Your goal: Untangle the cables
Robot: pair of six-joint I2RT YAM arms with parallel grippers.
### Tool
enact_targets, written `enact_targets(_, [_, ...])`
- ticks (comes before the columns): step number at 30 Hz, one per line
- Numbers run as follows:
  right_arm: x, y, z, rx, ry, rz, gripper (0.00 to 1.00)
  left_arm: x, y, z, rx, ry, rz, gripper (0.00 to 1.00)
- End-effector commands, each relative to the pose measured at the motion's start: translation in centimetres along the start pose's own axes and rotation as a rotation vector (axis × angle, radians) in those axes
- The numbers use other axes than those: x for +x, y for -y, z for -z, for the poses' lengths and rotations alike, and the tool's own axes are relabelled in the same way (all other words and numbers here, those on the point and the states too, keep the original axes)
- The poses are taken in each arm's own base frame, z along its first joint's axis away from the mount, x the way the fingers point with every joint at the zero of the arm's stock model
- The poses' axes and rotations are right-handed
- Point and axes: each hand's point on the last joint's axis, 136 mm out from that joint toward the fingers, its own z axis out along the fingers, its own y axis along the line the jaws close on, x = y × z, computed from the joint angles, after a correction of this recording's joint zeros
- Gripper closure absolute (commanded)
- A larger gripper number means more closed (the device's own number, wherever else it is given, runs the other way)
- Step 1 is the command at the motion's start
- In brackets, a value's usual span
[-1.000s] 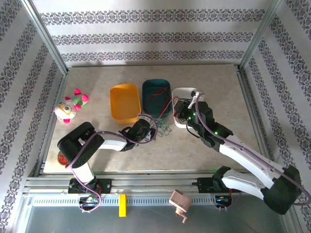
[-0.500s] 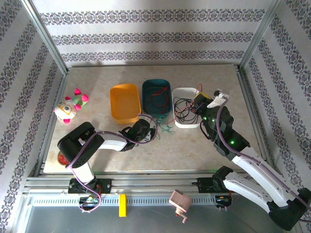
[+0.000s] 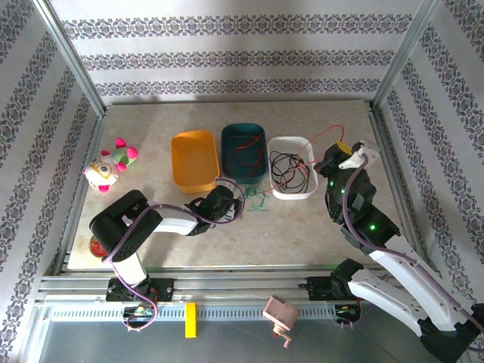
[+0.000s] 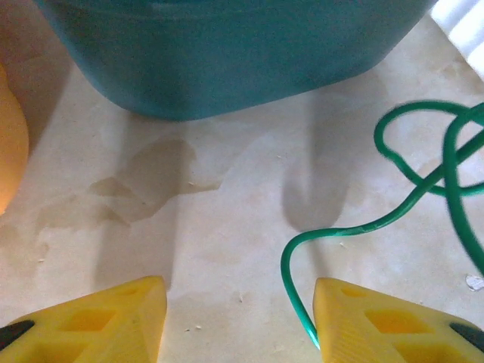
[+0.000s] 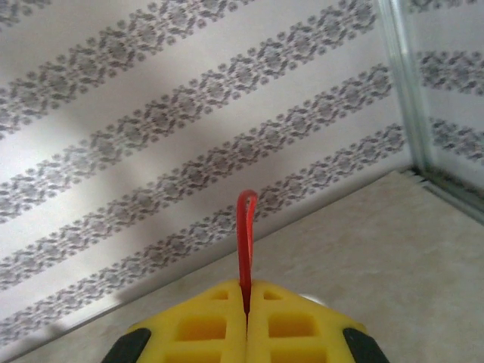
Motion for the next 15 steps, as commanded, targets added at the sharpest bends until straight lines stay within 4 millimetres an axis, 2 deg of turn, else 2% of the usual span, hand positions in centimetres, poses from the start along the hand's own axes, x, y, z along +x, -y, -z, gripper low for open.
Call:
enact_targets(1, [-3.2,2.2,0.8,0.125,0.1,0.019,0.99,1.4,-0.9,-0.3,-0.056,-0.045,-0.022,0.47])
enact_targets(8, [-4.4,2.9,1.3,0.165,0.138,0.065,0.99,1.6,-1.4,-0.2,-0.078,-0.048,-0.019,0.54])
enact_targets(11, [-4.4,1.4,1.1,0.078,0.122,0.084,0.98,1.6,-1.5,-0.2,-0.081,-0.044,-0.018,0.55])
enact_targets(15, [-4.5,-2.2,0.9,-0.106,0.098,0.101,0.97,1.5,-1.6,0.1,-0.078,-0.029,-0.014,0.58])
